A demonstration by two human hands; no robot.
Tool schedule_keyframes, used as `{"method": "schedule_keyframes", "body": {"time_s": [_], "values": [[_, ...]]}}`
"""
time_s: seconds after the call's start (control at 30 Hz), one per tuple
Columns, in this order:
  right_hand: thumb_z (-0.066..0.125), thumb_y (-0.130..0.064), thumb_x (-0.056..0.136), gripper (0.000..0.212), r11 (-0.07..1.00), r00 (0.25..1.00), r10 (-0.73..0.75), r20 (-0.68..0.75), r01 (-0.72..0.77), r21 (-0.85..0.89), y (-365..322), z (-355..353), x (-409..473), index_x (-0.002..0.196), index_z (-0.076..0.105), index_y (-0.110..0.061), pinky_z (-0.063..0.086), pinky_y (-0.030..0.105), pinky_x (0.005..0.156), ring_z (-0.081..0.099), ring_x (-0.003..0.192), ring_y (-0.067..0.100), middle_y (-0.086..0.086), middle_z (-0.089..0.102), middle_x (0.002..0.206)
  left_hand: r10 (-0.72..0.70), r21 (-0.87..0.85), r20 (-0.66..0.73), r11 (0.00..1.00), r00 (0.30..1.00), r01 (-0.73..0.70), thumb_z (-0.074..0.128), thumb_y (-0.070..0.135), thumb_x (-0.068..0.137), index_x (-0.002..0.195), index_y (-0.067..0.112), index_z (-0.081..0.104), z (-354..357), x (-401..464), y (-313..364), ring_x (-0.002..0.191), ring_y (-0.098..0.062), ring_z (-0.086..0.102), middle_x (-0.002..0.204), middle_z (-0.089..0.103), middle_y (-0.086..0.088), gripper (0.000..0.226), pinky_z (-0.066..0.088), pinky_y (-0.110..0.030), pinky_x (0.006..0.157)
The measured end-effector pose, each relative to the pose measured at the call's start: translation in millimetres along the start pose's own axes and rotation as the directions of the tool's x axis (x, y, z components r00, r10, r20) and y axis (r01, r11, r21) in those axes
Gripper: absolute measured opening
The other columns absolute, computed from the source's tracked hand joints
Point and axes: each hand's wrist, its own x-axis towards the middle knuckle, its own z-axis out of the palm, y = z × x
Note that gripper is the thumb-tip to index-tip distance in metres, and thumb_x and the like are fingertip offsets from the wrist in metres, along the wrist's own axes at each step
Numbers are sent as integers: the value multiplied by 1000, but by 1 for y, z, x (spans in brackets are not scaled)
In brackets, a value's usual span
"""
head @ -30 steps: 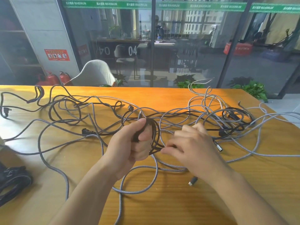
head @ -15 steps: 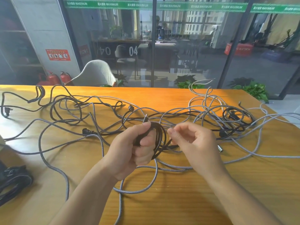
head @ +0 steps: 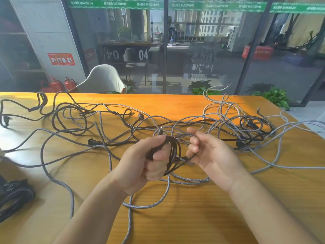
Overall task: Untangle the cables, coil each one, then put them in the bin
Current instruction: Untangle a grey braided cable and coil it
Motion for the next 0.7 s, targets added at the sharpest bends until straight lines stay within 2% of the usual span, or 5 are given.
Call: {"method": "schedule_keyframes", "body": {"time_s": [0.1,0.2,0.37,0.47,0.7], "values": [[50,-21,108,28,994,1000,18,-4,-17,109,-6,-7,3,126,61,-2,42,22,48,37,51,9,-1,46,72,-53,44,69,998,996,50,44,39,95,59,22,45,1,2,-5,41,-5,19,48,27,12,40,17,-21,41],[50,-11,107,25,997,999,-46,-16,47,54,-8,-10,3,124,64,-1,35,19,45,39,51,9,5,60,80,-93,148,135,986,986,73,37,47,97,60,23,46,3,4,-8,43,-6,17,49,26,12,44,13,-24,44],[46,-7,108,22,992,991,-111,69,115,-55,-5,-4,-1,117,65,-2,38,22,55,44,65,12,4,59,82,-136,295,83,950,987,106,26,47,96,60,22,47,7,4,-10,47,-13,15,52,23,6,49,15,-26,47],[46,-16,110,18,915,951,-308,28,304,-264,7,5,-7,104,62,-11,50,25,65,49,68,14,-1,57,78,-114,406,73,911,991,75,27,47,99,61,20,45,9,4,-12,50,-18,14,53,23,3,50,16,-28,49],[52,-10,108,25,776,895,-429,121,434,-458,16,13,-11,120,71,-19,56,28,85,66,85,16,-3,69,86,-91,470,100,882,991,34,26,44,103,65,11,41,10,3,-11,50,-20,14,55,22,-3,52,23,-22,48]]}}
